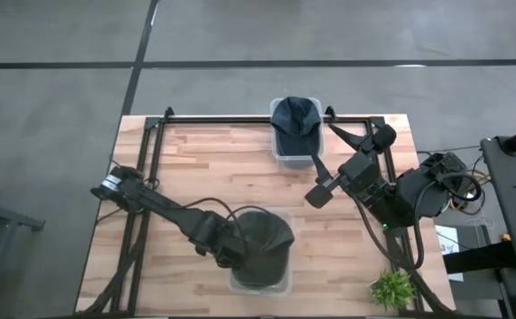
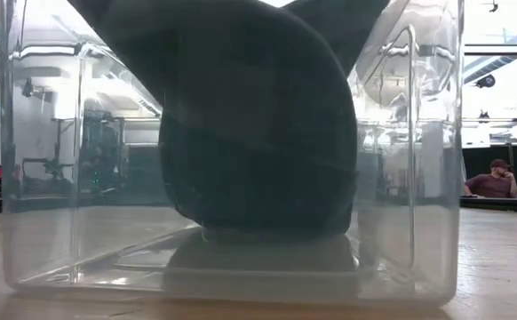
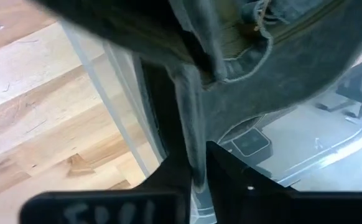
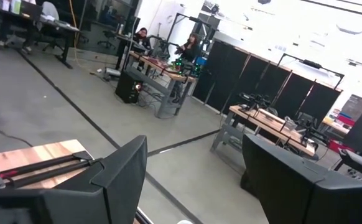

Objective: Pick & Place hat
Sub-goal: Put the gray cap into the bottom transparent bin, then return to Home Position

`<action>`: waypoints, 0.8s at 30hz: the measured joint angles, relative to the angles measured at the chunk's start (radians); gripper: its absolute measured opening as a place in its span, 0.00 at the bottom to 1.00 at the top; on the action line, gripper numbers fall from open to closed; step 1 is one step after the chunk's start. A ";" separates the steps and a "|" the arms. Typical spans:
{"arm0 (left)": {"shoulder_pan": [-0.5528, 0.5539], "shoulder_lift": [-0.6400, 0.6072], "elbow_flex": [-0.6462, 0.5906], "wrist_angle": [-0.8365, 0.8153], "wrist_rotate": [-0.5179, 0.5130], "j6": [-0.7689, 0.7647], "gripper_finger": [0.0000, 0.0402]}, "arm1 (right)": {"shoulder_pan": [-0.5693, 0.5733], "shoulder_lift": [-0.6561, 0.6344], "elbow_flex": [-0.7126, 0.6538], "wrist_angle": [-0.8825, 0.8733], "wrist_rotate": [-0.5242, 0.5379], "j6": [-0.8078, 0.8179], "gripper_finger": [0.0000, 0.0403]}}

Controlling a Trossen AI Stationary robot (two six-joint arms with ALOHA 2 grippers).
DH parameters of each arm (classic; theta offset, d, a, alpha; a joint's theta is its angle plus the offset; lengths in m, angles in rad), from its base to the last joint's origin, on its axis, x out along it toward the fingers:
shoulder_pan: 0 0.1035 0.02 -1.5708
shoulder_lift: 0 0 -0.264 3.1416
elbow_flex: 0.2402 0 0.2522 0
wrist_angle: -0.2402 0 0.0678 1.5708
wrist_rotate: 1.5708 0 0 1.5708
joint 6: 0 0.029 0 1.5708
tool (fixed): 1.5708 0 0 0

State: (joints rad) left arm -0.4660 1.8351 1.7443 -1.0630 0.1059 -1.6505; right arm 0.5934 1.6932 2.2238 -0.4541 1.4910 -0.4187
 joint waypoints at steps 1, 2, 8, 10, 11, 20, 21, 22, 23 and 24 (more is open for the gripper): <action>0.000 -0.002 0.000 0.002 0.001 0.000 0.11 | 0.000 0.000 0.000 -0.001 0.000 0.000 0.64; 0.000 -0.005 0.000 0.006 0.001 0.000 0.13 | 0.000 0.000 0.000 -0.002 0.000 0.000 0.64; 0.000 -0.037 0.000 0.011 0.009 -0.012 0.32 | 0.000 0.000 0.000 -0.005 0.000 0.000 0.62; 0.000 -0.053 0.000 0.017 0.008 -0.036 0.38 | 0.000 0.000 -0.001 -0.005 0.000 0.000 0.62; 0.000 -0.062 0.000 0.015 0.001 -0.040 0.40 | 0.000 0.000 -0.002 -0.006 0.000 0.001 0.62; -0.030 -0.236 0.000 0.017 -0.386 0.140 0.44 | 0.016 -0.027 -0.005 -0.367 -0.438 0.496 0.60; -0.035 -0.258 0.000 0.017 -0.461 0.200 0.44 | 0.008 -0.030 -0.006 -0.435 -0.514 0.567 0.60; -0.041 -0.281 0.000 0.017 -0.531 0.260 0.44 | -0.001 -0.031 -0.009 -0.491 -0.565 0.616 0.59; -0.047 -0.303 0.000 0.019 -0.598 0.319 0.44 | -0.007 -0.031 -0.015 -0.540 -0.594 0.639 0.58; -0.051 -0.321 0.000 0.026 -0.658 0.380 0.44 | -0.010 -0.030 -0.023 -0.573 -0.602 0.650 0.57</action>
State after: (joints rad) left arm -0.5169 1.5138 1.7443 -1.0374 -0.5520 -1.2702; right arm 0.5836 1.6634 2.2007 -1.0273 0.8885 0.2312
